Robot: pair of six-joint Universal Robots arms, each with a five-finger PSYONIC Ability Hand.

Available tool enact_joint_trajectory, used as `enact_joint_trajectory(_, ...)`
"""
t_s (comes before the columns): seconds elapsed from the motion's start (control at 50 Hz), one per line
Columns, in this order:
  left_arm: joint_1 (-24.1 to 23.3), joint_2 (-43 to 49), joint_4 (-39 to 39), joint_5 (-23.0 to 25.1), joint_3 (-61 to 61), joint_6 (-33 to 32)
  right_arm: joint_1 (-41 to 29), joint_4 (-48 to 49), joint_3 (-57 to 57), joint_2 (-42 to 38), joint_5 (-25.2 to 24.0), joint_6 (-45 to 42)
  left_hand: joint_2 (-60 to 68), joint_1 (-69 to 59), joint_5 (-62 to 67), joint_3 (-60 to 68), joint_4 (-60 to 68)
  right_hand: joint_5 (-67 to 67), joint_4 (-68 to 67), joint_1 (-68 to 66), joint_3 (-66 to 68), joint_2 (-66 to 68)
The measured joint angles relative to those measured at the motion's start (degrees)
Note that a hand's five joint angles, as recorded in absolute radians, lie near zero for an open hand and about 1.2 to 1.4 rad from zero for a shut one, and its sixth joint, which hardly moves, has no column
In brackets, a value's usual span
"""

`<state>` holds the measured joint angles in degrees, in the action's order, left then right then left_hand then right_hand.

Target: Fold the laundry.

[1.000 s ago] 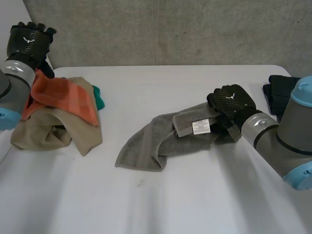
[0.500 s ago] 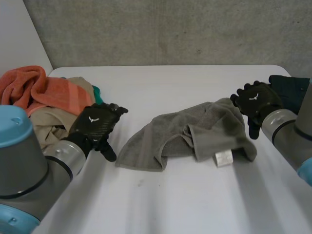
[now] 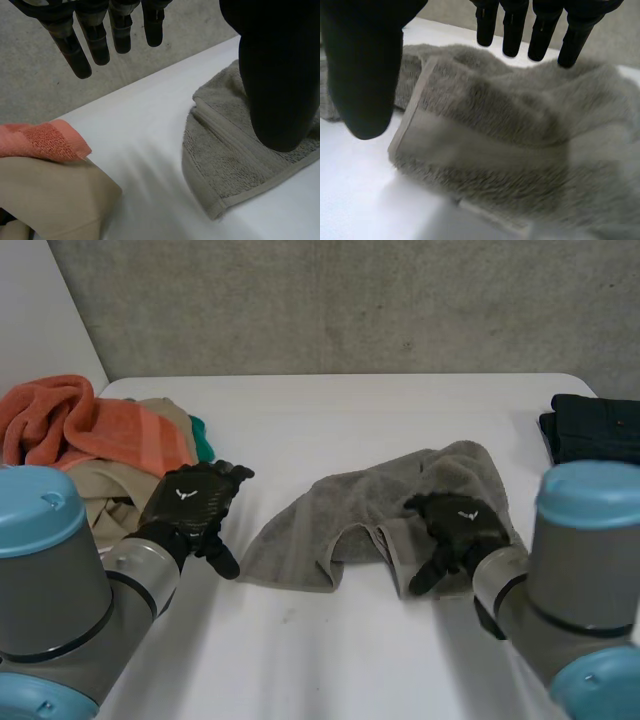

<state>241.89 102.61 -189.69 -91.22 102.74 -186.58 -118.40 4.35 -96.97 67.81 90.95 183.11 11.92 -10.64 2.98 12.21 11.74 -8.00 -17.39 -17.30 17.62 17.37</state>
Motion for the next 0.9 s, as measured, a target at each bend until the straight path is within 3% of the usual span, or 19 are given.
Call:
enact_joint_trajectory(0.12, 0.30, -0.11, -0.14, 0.12, 0.11, 0.20, -1.53, 5.57, 1.17, -5.95, 2.63, 3.46, 0.00, 0.00, 0.00, 0.00, 0.00, -9.80, -10.08, -10.50, 9.71, 9.77)
enact_joint_trajectory(0.24, -0.17, -0.06, -0.34, -0.04, 0.31, 0.84, -2.51, 7.81, 5.69, -10.99, 5.05, 2.68, 0.00, 0.00, 0.00, 0.00, 0.00, -44.68, -45.80, -44.63, 45.42, 46.49)
enact_joint_trajectory(0.26, -0.29, -0.04, -0.36, -0.08, 0.31, 0.93, -2.56, 7.83, 6.17, -11.21, 5.21, 2.52, 0.00, 0.00, 0.00, 0.00, 0.00, -46.78, -48.85, -45.16, 48.44, 49.26)
enact_joint_trajectory(0.34, -0.60, 0.10, -0.42, -0.17, 0.09, 1.07, -2.59, 7.74, 6.90, -9.56, 5.17, 1.76, 0.00, 0.00, 0.00, 0.00, 0.00, -47.07, -50.69, -45.16, 50.05, 49.73)
enact_joint_trajectory(0.54, -1.86, 3.02, -0.35, -0.33, -2.94, 2.68, -2.39, 5.21, 6.66, 6.71, -1.14, -7.20, 0.00, 0.00, 0.00, 0.00, 0.00, -47.07, -50.94, -45.16, 50.15, 49.73)
enact_joint_trajectory(0.56, -2.65, 4.76, 0.11, -0.51, -4.54, 4.10, -2.54, 3.17, 7.33, 10.92, -3.75, -10.27, 0.00, 0.00, 0.00, 0.00, 0.00, -47.07, -51.03, -45.16, 50.15, 49.73)
enact_joint_trajectory(0.66, -4.48, 9.04, 3.15, -1.13, -8.79, 9.11, -3.34, -2.49, 10.62, 16.26, -6.92, -14.43, 0.00, 0.00, 0.00, 0.00, 0.00, -47.07, -51.18, -45.16, 50.41, 49.73)
enact_joint_trajectory(0.9, -7.28, 17.08, 15.19, 0.09, -18.14, 23.07, -4.29, -10.10, 19.29, 20.30, -7.43, -15.92, 0.00, 0.00, 0.00, 0.00, 0.00, -47.07, -51.19, -45.16, 50.47, 49.73)
